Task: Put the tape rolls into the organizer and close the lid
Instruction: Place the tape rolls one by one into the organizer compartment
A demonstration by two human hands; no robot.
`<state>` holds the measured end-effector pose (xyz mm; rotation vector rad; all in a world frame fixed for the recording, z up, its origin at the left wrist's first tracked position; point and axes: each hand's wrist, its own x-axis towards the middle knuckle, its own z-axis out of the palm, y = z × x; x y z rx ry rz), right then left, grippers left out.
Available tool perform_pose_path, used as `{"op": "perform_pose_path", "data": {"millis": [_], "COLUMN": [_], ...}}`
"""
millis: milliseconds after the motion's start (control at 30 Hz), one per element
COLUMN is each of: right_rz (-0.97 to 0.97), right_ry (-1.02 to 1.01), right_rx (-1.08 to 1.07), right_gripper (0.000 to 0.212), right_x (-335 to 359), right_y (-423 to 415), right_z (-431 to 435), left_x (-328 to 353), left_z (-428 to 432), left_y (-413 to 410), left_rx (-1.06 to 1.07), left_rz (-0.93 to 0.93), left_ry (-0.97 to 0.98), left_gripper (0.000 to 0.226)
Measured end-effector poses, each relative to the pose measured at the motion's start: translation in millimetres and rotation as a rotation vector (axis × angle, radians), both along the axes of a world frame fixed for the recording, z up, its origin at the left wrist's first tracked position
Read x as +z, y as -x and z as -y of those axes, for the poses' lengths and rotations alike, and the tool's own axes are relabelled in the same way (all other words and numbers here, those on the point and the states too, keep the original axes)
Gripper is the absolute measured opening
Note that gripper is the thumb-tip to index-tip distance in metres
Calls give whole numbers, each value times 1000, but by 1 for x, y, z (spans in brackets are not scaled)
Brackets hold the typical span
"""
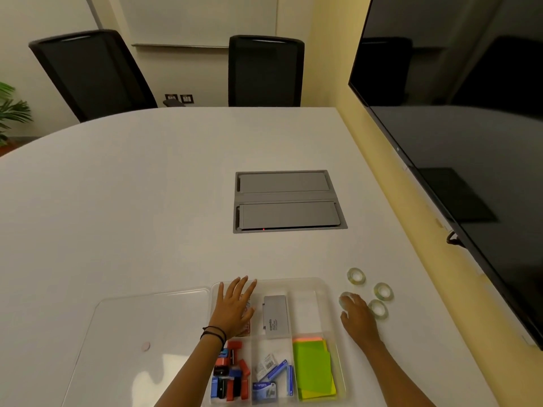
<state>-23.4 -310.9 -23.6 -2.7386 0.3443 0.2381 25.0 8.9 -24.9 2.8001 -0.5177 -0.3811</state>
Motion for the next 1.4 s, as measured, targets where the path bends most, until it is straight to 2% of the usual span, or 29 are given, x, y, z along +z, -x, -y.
{"op": "perform_pose_path", "data": {"millis": [67,133,200,333,500,667,800,967,1133,1233,1300,1400], "right_rz": [63,105,57,-71,-39,-35,-30,-10,143,260,310,296], "right_ry": [-66,-176,-206,-103,-49,38,5,-62,-343,-596,-785,-941], "right_rx": [-141,-200,-127,11,0,-18,14,-19,-300,-457,-491,-390], "right_gripper": [31,36,46,54,48,40,37,23,16,11,8,12], "right_x": [5,7,6,5,1,1,-1,-3,4,16,31,48], "right_y": [1,1,1,4,18,26,29,30,18,0,-10,-17], "right_z": [-3,-3,-2,1,1,-2,-5,-9,-13,-17,-23,-34], "left_x": [-1,0,1,4,7,7,5,5,5,4,3,2], "left_z": [0,2,4,5,8,9,10,12,14,14,14,14], "left_y": [-1,-3,-5,-6,-9,-9,-9,-8,-9,-8,-8,-7], "left_rx": [-4,-7,-12,-15,-36,-33,-31,-20,-18,-17,-14,-12], "left_rz": [-5,-9,-7,-28,-56,-73,-65,-67,-64,-60,-55,-42], "left_ry": [-34,-68,-79,-92,-180,-172,-186,-189,-208,-203,-194,-170], "left_gripper": [63,63,63,65,67,67,67,68,68,67,67,66]}}
